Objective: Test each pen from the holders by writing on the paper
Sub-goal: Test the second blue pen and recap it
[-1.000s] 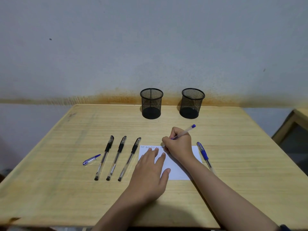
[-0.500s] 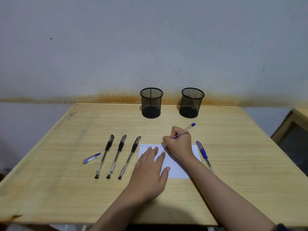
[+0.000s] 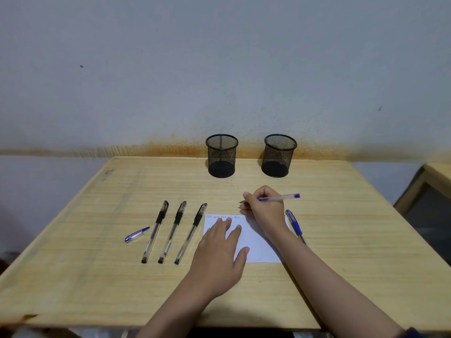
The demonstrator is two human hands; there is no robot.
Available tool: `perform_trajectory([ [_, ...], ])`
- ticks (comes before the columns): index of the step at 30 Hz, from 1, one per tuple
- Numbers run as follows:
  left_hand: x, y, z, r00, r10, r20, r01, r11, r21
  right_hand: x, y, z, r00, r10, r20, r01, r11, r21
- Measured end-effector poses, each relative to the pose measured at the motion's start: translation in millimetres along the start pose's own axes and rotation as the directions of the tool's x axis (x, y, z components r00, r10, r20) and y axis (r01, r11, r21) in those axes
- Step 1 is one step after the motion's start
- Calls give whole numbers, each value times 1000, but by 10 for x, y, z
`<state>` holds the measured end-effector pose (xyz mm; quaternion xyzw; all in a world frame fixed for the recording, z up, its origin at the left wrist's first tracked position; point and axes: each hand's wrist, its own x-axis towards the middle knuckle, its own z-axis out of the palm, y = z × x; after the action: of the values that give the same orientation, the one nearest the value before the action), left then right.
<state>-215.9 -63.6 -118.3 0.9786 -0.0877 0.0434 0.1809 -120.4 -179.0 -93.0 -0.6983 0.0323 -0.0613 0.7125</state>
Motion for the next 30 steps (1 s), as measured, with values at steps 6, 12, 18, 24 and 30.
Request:
perform_trajectory([
  [6,-107,-53,-88,922,-47,-383,-8,990,-142,-72,-133,-14,998,-35,54,40,995,-89],
  [12,-250,-593,-488,768,-294,-569,177,951,-253,-345,-366,-86,967,-106,231,108,994,2],
  [18,-426,-1193,-698,710,-572,-412,526,819,-231,-570,-352,-81,922,-102,374,99,995,27],
  [24,-425,-1197,-741,700,-603,-383,415,780,-468,-711,-305,-45,908,-149,391,131,989,73],
  [30,-412,-798,-825,840,-438,-319,110,714,-692,-789,-339,-43,907,-152,394,119,987,106],
])
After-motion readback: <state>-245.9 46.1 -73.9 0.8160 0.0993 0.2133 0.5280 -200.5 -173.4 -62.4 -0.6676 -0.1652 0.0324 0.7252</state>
